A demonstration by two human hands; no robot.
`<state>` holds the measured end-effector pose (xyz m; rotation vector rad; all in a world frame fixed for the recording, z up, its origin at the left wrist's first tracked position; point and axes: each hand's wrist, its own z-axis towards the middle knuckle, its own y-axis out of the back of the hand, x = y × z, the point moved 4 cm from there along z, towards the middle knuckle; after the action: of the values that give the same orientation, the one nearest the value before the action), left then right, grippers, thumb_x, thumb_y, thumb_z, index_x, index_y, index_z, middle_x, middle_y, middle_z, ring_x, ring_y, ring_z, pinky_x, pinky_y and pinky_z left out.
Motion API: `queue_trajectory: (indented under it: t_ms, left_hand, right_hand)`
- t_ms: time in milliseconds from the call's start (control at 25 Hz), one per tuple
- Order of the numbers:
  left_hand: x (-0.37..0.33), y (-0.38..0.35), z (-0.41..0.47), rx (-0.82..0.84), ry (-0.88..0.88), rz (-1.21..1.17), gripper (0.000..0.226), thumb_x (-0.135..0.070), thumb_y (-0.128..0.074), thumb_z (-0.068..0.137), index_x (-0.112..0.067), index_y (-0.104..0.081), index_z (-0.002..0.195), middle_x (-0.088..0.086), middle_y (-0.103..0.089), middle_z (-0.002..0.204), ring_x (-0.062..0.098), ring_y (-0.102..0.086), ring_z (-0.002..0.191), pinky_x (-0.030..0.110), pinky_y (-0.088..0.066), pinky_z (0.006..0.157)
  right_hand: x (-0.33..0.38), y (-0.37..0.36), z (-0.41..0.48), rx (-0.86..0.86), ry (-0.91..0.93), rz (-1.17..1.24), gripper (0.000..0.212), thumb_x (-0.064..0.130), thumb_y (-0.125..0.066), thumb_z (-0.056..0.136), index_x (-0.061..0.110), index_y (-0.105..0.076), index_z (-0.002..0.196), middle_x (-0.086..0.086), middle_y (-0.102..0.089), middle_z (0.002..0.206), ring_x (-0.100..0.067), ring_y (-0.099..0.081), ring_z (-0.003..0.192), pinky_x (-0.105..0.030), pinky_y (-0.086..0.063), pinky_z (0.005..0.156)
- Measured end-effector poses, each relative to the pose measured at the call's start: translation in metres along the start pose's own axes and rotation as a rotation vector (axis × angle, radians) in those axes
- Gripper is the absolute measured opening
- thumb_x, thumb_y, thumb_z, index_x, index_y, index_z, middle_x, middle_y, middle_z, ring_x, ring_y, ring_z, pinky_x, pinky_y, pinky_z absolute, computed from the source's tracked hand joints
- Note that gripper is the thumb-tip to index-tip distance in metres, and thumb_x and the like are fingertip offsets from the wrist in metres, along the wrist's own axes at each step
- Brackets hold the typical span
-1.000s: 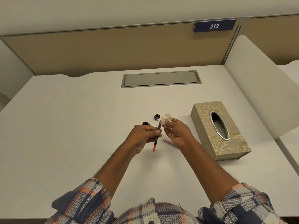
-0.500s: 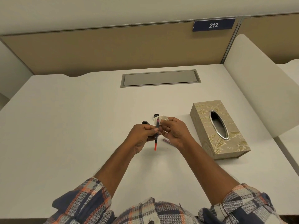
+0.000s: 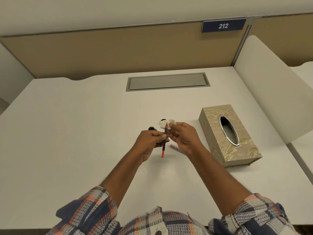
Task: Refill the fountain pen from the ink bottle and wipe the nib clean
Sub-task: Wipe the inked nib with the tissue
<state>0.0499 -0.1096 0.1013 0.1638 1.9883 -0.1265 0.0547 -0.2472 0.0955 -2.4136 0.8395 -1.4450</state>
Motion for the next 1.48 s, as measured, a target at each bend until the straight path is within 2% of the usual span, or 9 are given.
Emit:
queue_trajectory:
  t_ms: [160, 360, 480, 600, 840, 1040, 1160, 1280, 1480]
  left_hand:
    - [0.001, 0.004, 0.001, -0.043, 0.027, 0.004, 0.016, -0.001, -0.061, 0.085, 0.005, -0.069, 0.098, 0.014, -0.068, 0.085, 0.024, -0.067, 0.080, 0.039, -0.054, 0.087]
    - [0.000, 0.003, 0.001, -0.065, 0.052, 0.000, 0.016, -0.001, -0.060, 0.085, 0.007, -0.068, 0.097, 0.012, -0.068, 0.079, 0.019, -0.067, 0.071, 0.028, -0.056, 0.073]
    - [-0.001, 0.002, 0.002, -0.058, 0.056, -0.001, 0.016, 0.000, -0.059, 0.085, 0.010, -0.067, 0.096, 0.012, -0.067, 0.078, 0.018, -0.066, 0.068, 0.029, -0.056, 0.073]
    - [-0.002, 0.000, 0.000, -0.015, 0.054, -0.003, 0.010, 0.002, -0.060, 0.085, 0.005, -0.069, 0.086, 0.014, -0.066, 0.080, 0.018, -0.066, 0.068, 0.030, -0.056, 0.076]
    - [-0.007, 0.001, -0.001, 0.030, 0.064, 0.060, 0.009, 0.003, -0.060, 0.084, 0.003, -0.069, 0.085, 0.021, -0.067, 0.089, 0.028, -0.065, 0.079, 0.039, -0.054, 0.086]
    - [-0.011, 0.004, -0.001, 0.033, 0.034, 0.162, 0.012, 0.001, -0.063, 0.082, -0.005, -0.072, 0.078, 0.020, -0.069, 0.090, 0.027, -0.067, 0.081, 0.045, -0.052, 0.092]
    - [-0.012, 0.004, -0.002, 0.012, 0.004, 0.215, 0.013, -0.001, -0.065, 0.081, -0.009, -0.073, 0.075, 0.022, -0.071, 0.091, 0.028, -0.068, 0.085, 0.045, -0.052, 0.092]
    - [-0.012, 0.004, -0.001, -0.039, -0.028, 0.284, 0.007, -0.003, -0.067, 0.079, -0.005, -0.074, 0.078, 0.020, -0.071, 0.089, 0.030, -0.069, 0.086, 0.038, -0.053, 0.086]
    - [-0.013, 0.000, -0.001, -0.125, -0.068, 0.436, 0.010, -0.007, -0.068, 0.080, -0.001, -0.074, 0.085, 0.014, -0.071, 0.084, 0.018, -0.065, 0.076, 0.014, -0.043, 0.061]
  right_hand:
    - [0.001, -0.003, -0.004, 0.088, -0.027, 0.027, 0.004, 0.004, -0.063, 0.089, 0.001, -0.060, 0.090, -0.018, -0.072, 0.092, -0.022, -0.073, 0.074, -0.031, -0.058, 0.075]
    - [0.000, -0.002, -0.002, 0.122, -0.109, 0.126, 0.024, 0.024, -0.057, 0.096, 0.001, -0.062, 0.088, -0.017, -0.074, 0.090, -0.026, -0.073, 0.080, -0.037, -0.056, 0.078]
    - [0.000, -0.001, 0.000, 0.160, -0.095, 0.056, 0.011, 0.011, -0.062, 0.091, 0.005, -0.061, 0.082, -0.013, -0.074, 0.087, -0.024, -0.072, 0.078, -0.035, -0.056, 0.077]
    - [0.001, 0.000, -0.001, 0.169, -0.093, -0.030, 0.012, 0.004, -0.066, 0.086, 0.008, -0.058, 0.079, -0.012, -0.073, 0.081, -0.022, -0.067, 0.073, -0.031, -0.053, 0.072]
    - [-0.003, -0.003, 0.003, 0.218, -0.178, -0.048, 0.012, 0.004, -0.062, 0.090, 0.005, -0.065, 0.101, -0.011, -0.071, 0.094, -0.017, -0.064, 0.076, -0.025, -0.051, 0.064]
    - [-0.002, -0.002, 0.007, 0.151, -0.152, -0.181, 0.012, 0.007, -0.068, 0.086, 0.009, -0.069, 0.097, -0.010, -0.070, 0.100, -0.016, -0.066, 0.084, -0.021, -0.044, 0.068]
    - [-0.002, -0.004, 0.010, 0.093, -0.141, -0.142, 0.006, 0.000, -0.067, 0.085, 0.006, -0.067, 0.087, -0.013, -0.068, 0.096, -0.010, -0.061, 0.071, -0.019, -0.044, 0.062]
    - [-0.003, -0.006, 0.010, 0.074, -0.139, -0.096, 0.010, -0.002, -0.064, 0.086, 0.006, -0.065, 0.081, -0.009, -0.070, 0.086, -0.005, -0.065, 0.058, -0.016, -0.045, 0.054]
    - [-0.005, -0.011, 0.008, 0.028, -0.105, -0.111, 0.012, -0.003, -0.059, 0.089, 0.005, -0.063, 0.081, -0.010, -0.068, 0.084, -0.010, -0.061, 0.065, -0.015, -0.045, 0.051]
